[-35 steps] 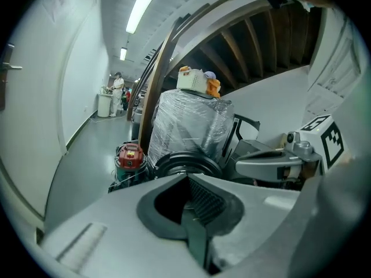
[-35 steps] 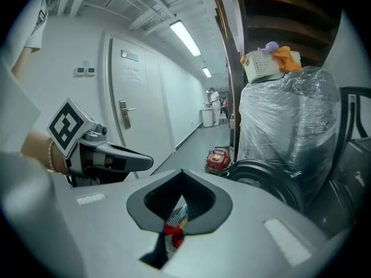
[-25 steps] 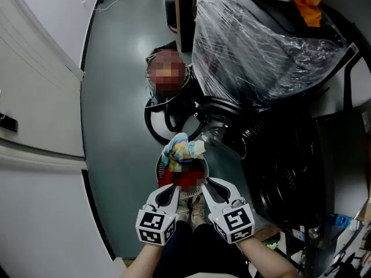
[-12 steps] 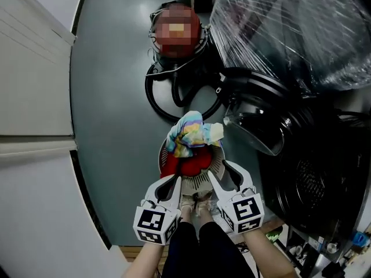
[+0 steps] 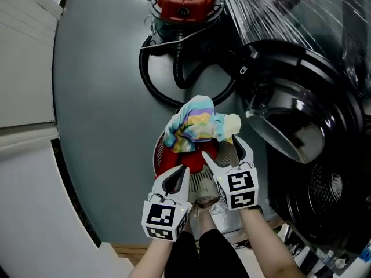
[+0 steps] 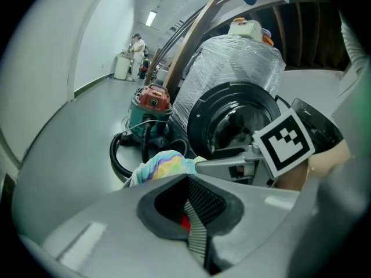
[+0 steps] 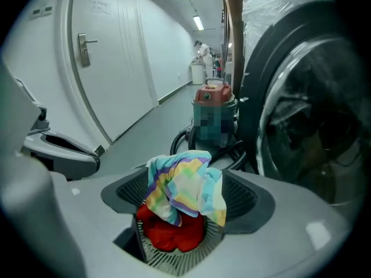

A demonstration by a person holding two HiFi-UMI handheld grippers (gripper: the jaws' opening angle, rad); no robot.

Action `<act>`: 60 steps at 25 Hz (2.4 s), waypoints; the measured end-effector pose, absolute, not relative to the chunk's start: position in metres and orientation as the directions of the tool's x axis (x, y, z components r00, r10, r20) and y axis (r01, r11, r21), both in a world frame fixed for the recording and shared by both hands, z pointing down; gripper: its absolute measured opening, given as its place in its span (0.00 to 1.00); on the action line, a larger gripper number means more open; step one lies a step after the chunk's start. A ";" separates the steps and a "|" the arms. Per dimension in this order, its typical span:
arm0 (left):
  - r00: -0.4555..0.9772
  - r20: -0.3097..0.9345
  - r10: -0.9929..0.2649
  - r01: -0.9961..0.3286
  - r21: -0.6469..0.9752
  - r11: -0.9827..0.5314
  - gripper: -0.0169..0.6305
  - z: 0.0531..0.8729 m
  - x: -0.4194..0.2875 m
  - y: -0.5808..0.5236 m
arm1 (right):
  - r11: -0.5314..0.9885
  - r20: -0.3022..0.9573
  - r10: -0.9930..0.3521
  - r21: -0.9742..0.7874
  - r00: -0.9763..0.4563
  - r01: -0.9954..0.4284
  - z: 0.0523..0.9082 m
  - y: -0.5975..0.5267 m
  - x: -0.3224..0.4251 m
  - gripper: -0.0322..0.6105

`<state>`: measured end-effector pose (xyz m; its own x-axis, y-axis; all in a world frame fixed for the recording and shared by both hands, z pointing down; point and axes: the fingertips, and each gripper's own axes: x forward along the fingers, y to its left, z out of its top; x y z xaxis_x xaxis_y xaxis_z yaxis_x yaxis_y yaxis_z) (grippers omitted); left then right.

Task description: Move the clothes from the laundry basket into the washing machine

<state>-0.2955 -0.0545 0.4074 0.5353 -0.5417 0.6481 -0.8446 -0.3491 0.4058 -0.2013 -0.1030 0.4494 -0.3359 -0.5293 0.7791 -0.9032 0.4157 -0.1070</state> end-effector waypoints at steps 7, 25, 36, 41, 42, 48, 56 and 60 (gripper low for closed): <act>0.529 0.665 -0.527 -0.848 0.395 -0.353 0.03 0.452 -0.293 -0.063 | 0.442 0.838 -0.484 -0.013 -0.251 -0.897 0.516 -0.140 -0.197 0.77; 0.563 0.670 -0.484 -0.826 0.435 -0.359 0.03 0.474 -0.282 -0.067 | 0.467 0.913 -0.394 0.101 -0.105 -0.878 0.573 -0.152 -0.178 0.35; 0.576 0.668 -0.471 -0.815 0.421 -0.399 0.03 0.439 -0.275 -0.062 | 0.302 0.857 -0.428 -0.163 -0.287 -0.939 0.505 -0.107 -0.176 0.15; 0.606 0.664 -0.438 -0.784 0.406 -0.470 0.03 0.414 -0.258 -0.053 | 0.230 0.803 -0.497 -0.244 -0.329 -0.942 0.454 -0.075 -0.172 0.15; 0.618 0.664 -0.421 -0.771 0.406 -0.491 0.03 0.410 -0.253 -0.051 | 0.218 0.791 -0.513 -0.256 -0.333 -0.942 0.443 -0.070 -0.171 0.15; 0.686 0.656 -0.315 -0.669 0.399 -0.627 0.03 0.374 -0.212 -0.026 | 0.096 0.731 -0.616 -0.300 -0.294 -0.949 0.376 -0.036 -0.139 0.14; 0.744 0.633 -0.214 -0.542 0.385 -0.747 0.03 0.327 -0.142 0.004 | -0.118 0.674 -0.724 -0.332 -0.148 -0.936 0.303 0.033 -0.062 0.14; 0.775 0.617 -0.137 -0.459 0.401 -0.793 0.03 0.310 -0.094 0.028 | -0.221 0.642 -0.765 -0.330 -0.047 -0.918 0.273 0.072 -0.018 0.14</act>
